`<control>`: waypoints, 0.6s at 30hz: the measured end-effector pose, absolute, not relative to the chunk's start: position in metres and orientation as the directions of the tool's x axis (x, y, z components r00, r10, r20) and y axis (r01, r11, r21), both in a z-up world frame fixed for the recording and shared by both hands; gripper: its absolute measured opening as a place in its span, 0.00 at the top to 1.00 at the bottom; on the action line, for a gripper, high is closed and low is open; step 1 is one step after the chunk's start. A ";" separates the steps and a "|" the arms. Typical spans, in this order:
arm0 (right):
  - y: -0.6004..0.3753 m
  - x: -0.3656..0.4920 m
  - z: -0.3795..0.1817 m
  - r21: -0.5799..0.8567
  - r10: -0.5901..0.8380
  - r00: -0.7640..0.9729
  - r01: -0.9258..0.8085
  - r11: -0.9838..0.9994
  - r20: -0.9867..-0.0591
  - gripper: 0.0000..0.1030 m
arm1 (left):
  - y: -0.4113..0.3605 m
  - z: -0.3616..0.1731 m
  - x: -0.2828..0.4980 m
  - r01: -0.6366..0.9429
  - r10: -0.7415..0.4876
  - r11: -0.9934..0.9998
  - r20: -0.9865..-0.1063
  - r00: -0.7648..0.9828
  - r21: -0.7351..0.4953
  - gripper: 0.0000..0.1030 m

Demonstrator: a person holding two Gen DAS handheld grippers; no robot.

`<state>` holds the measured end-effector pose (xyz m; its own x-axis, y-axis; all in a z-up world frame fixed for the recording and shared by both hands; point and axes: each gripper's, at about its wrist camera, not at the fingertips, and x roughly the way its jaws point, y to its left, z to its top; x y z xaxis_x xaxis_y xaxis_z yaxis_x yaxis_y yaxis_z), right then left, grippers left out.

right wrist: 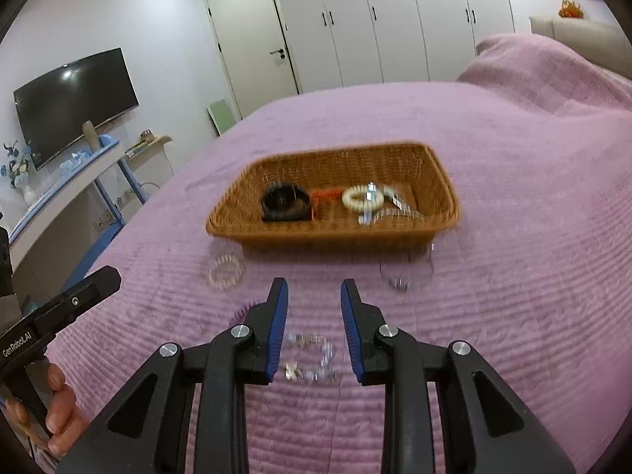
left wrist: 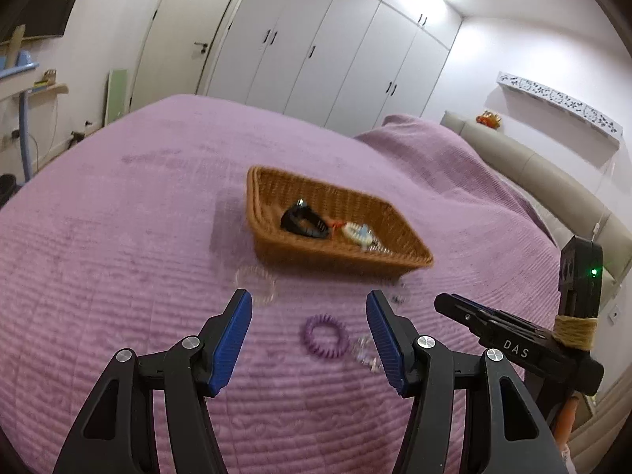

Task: Organize jewelry
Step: 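Move both tools back toward the purple coil band and butterfly bracelet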

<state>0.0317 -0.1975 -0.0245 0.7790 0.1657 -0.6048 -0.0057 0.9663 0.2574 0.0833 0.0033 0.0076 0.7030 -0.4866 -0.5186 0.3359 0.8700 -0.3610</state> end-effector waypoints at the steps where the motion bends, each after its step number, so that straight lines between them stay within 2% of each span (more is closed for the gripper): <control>1: -0.196 0.030 -0.029 0.252 0.160 0.774 -0.001 0.968 -0.612 0.71 | 0.002 0.004 0.082 0.334 -0.483 0.872 -0.526 0.700 -0.357 0.40; 18: -0.191 0.044 -0.076 0.260 0.182 0.716 -0.002 0.966 -0.674 0.71 | -0.026 -0.037 0.097 0.293 -0.430 0.903 -0.625 0.652 -0.315 0.40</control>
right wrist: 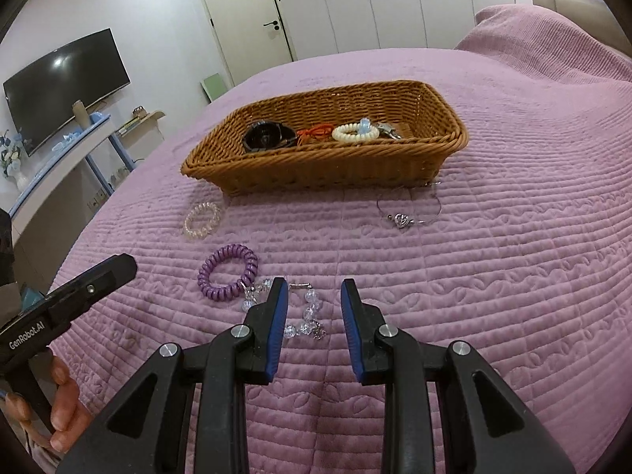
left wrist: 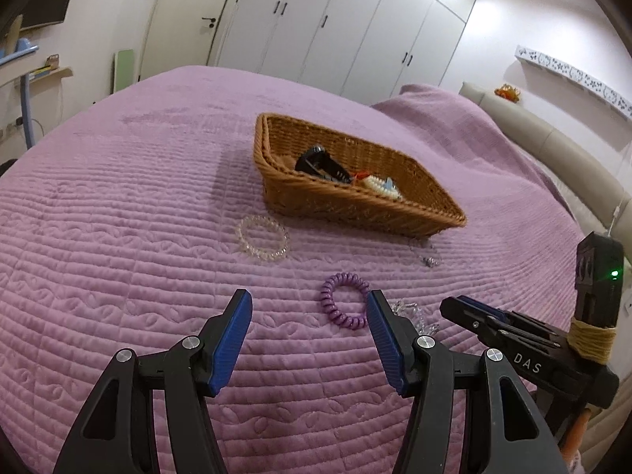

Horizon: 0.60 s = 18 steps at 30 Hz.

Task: Organize jewelry
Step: 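Move both tools back toward the purple coil band and butterfly bracelet, then grasp the purple coil band with the left tool while the right tool grasps the crystal butterfly bracelet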

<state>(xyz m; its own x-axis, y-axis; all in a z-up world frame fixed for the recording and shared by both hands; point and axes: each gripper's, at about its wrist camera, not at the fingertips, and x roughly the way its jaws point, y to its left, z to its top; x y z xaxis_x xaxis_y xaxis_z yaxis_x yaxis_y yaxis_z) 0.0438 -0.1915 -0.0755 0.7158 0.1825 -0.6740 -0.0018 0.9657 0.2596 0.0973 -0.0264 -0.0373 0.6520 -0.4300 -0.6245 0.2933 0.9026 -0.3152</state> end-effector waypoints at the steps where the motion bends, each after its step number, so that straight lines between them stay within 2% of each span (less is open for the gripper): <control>1: -0.189 0.045 -0.077 0.252 0.179 0.713 -0.004 0.968 -0.678 0.71 | -0.030 -0.039 0.100 0.297 -0.426 0.905 -0.636 0.644 -0.305 0.40; 4: -0.185 0.048 -0.081 0.235 0.170 0.704 -0.004 0.972 -0.689 0.71 | -0.041 -0.046 0.109 0.314 -0.426 0.904 -0.669 0.609 -0.289 0.42; 6: -0.185 0.051 -0.085 0.239 0.173 0.695 -0.001 0.971 -0.698 0.71 | -0.044 -0.051 0.117 0.325 -0.455 0.889 -0.683 0.571 -0.321 0.63; 8: -0.186 0.053 -0.089 0.248 0.183 0.686 -0.004 0.969 -0.704 0.71 | -0.047 -0.058 0.125 0.323 -0.469 0.882 -0.699 0.540 -0.342 0.64; 18: -0.177 0.065 -0.097 0.199 0.152 0.661 -0.004 0.980 -0.735 0.73 | -0.067 -0.070 0.139 0.319 -0.432 0.898 -0.736 0.521 -0.301 0.65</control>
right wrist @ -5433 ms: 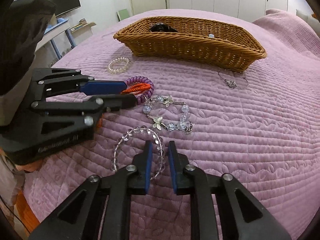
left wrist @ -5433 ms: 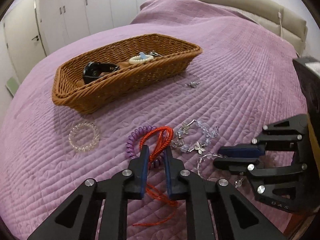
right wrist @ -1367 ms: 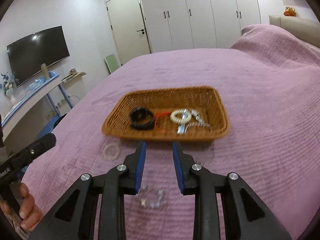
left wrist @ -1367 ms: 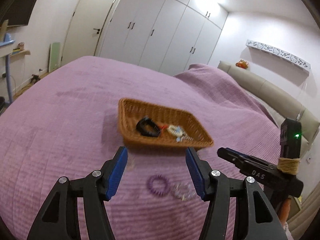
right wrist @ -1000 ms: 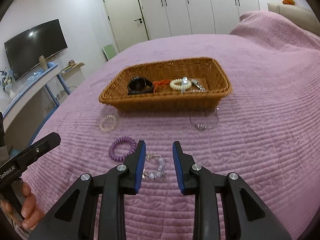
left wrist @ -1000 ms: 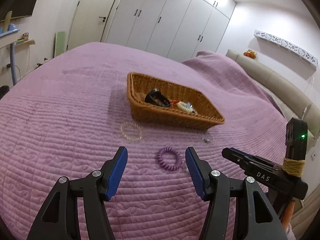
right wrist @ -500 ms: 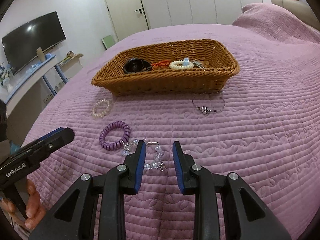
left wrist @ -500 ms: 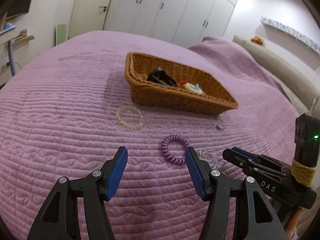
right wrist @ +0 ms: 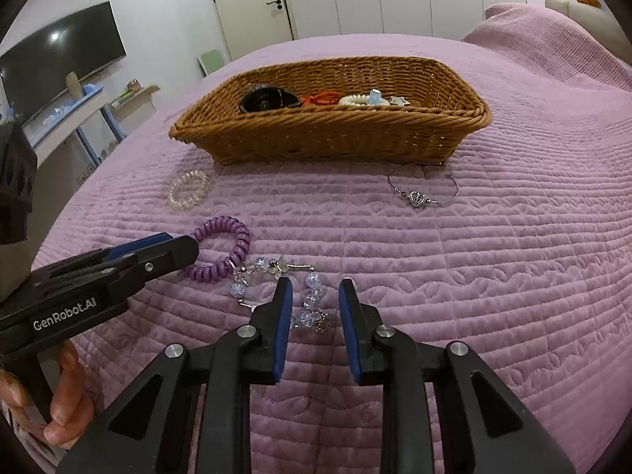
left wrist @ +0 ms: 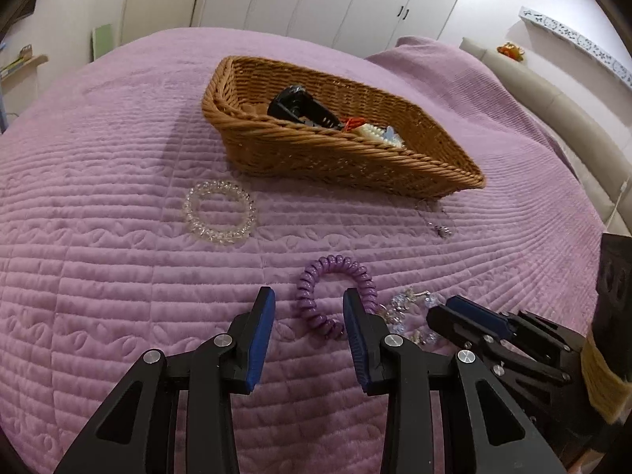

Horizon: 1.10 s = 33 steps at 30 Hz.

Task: Organize jewelry
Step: 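Grasp the purple coil band with the left tool while the right tool grasps the crystal butterfly bracelet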

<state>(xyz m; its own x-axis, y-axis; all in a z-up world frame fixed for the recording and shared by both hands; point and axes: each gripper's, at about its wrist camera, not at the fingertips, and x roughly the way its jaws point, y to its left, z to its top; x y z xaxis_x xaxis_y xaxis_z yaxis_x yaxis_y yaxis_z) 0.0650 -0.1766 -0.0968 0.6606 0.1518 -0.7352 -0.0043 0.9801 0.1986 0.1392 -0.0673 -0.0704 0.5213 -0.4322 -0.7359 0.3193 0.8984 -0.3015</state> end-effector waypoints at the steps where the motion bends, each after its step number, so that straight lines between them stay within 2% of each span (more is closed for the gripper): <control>1: -0.177 0.066 -0.097 0.198 0.150 0.659 -0.002 0.980 -0.737 0.74 | -0.068 -0.071 0.140 0.317 -0.429 0.900 -0.736 0.524 -0.299 0.65; 7: -0.176 0.075 -0.103 0.175 0.127 0.642 0.012 0.985 -0.756 0.77 | -0.077 -0.073 0.141 0.293 -0.357 0.929 -0.753 0.553 -0.225 0.74; 9: -0.171 0.078 -0.104 0.144 0.105 0.640 0.009 0.990 -0.762 0.78 | -0.081 -0.074 0.142 0.287 -0.329 0.938 -0.761 0.560 -0.194 0.81; 11: -0.168 0.079 -0.104 0.119 0.087 0.639 0.007 0.993 -0.764 0.80 | -0.084 -0.074 0.141 0.284 -0.308 0.944 -0.763 0.568 -0.169 0.87; 13: -0.165 0.079 -0.104 0.107 0.080 0.639 0.004 0.994 -0.765 0.85 | -0.086 -0.074 0.140 0.287 -0.301 0.945 -0.761 0.574 -0.158 0.89; 15: -0.165 0.079 -0.103 0.100 0.072 0.642 0.008 0.995 -0.763 0.89 | -0.084 -0.073 0.138 0.284 -0.303 0.945 -0.755 0.582 -0.160 0.90; 22: -0.171 0.071 -0.101 0.123 0.079 0.657 0.022 0.992 -0.750 0.90 | -0.067 -0.072 0.136 0.273 -0.361 0.931 -0.730 0.580 -0.243 0.90; 33: -0.184 0.051 -0.084 0.210 0.152 0.726 -0.010 0.978 -0.671 0.90 | -0.052 -0.069 0.132 0.255 -0.409 0.912 -0.688 0.599 -0.320 0.90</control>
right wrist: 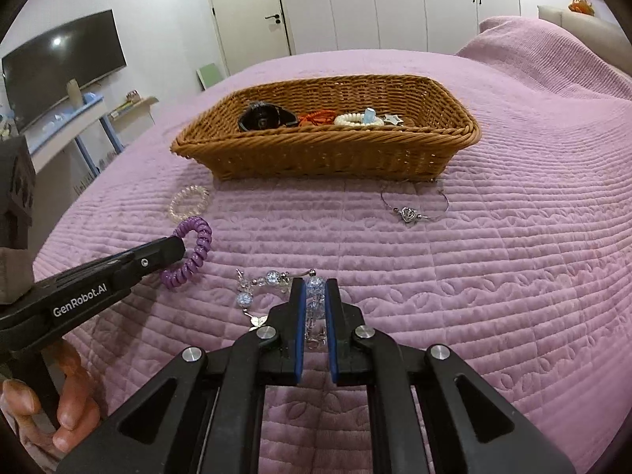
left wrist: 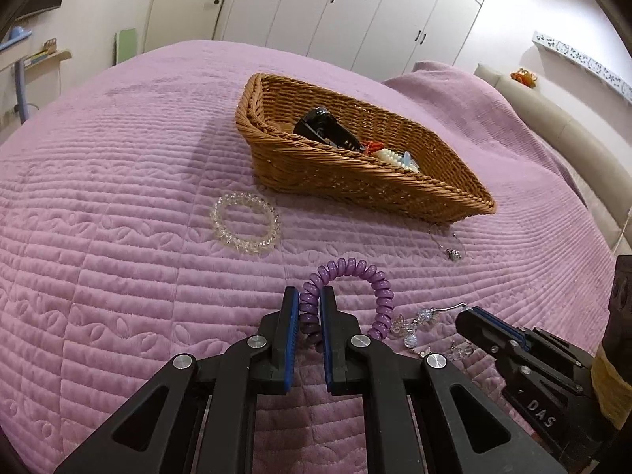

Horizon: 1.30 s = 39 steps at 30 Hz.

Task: Organize jewelry
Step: 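Grasp the purple coil band with the left tool while the right tool grasps the crystal butterfly bracelet, then carry the purple band and butterfly bracelet into the basket and open both tools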

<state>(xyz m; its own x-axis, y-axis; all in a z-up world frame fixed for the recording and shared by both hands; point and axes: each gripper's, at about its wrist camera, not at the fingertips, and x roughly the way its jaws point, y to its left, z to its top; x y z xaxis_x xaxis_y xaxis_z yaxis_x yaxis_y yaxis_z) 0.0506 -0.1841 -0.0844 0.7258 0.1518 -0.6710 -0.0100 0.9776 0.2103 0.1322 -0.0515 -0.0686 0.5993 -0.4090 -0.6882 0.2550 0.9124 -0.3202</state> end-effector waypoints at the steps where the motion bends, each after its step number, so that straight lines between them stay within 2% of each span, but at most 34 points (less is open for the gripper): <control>1: -0.185 0.048 -0.083 0.217 0.158 0.732 -0.014 0.976 -0.662 0.90 | -0.051 -0.069 0.132 0.255 -0.410 0.912 -0.687 0.600 -0.322 0.90; 7: -0.188 0.041 -0.077 0.230 0.163 0.756 -0.017 0.973 -0.634 0.90 | -0.051 -0.062 0.126 0.257 -0.398 0.917 -0.675 0.621 -0.305 0.90; 22: -0.202 0.027 -0.044 0.307 0.217 0.795 -0.041 0.951 -0.566 0.90 | -0.052 -0.007 0.097 0.317 -0.409 0.912 -0.586 0.700 -0.259 0.90; 25: -0.205 0.027 -0.030 0.314 0.221 0.808 -0.048 0.948 -0.546 0.90 | -0.056 0.005 0.097 0.315 -0.379 0.925 -0.577 0.724 -0.213 0.90; 34: -0.210 0.054 0.029 0.271 0.196 0.863 -0.072 0.960 -0.465 0.90 | -0.065 0.032 0.128 0.317 -0.361 0.932 -0.542 0.759 -0.177 0.90; 39: -0.217 0.088 0.048 0.264 0.176 0.882 -0.062 0.963 -0.436 0.90 | -0.076 0.043 0.165 0.306 -0.366 0.931 -0.532 0.764 -0.201 0.90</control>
